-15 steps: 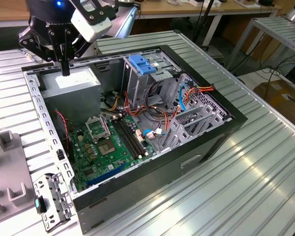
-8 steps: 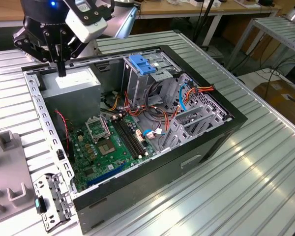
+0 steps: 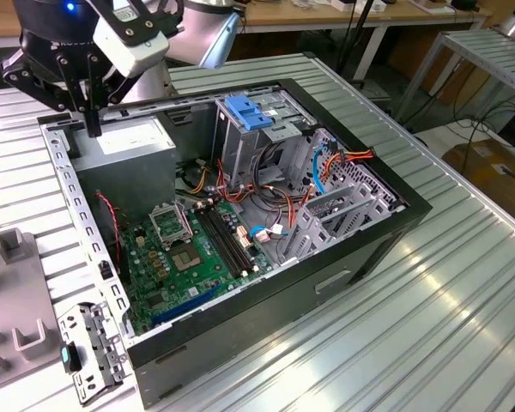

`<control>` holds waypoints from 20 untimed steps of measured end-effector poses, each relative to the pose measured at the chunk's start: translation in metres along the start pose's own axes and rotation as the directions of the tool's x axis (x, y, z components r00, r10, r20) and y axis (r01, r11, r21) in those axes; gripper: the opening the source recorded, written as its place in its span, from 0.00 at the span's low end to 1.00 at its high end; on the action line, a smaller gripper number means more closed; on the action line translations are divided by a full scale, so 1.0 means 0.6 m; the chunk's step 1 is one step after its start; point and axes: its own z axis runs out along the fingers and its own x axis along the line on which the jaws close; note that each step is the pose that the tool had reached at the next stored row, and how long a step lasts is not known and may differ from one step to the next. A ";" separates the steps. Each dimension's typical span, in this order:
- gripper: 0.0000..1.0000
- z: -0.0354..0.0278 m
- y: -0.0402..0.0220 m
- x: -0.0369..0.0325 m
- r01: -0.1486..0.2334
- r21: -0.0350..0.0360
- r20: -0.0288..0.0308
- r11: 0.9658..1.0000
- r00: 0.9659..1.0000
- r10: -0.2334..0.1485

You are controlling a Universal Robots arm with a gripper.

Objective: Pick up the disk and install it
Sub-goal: 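Reach for the disk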

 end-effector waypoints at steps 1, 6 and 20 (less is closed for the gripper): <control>0.11 0.000 0.000 0.002 0.000 0.000 0.000 1.000 1.000 0.000; 0.11 0.000 -0.001 0.012 0.000 0.000 0.000 1.000 1.000 0.000; 0.11 -0.001 -0.003 0.039 0.000 0.000 0.000 1.000 1.000 0.000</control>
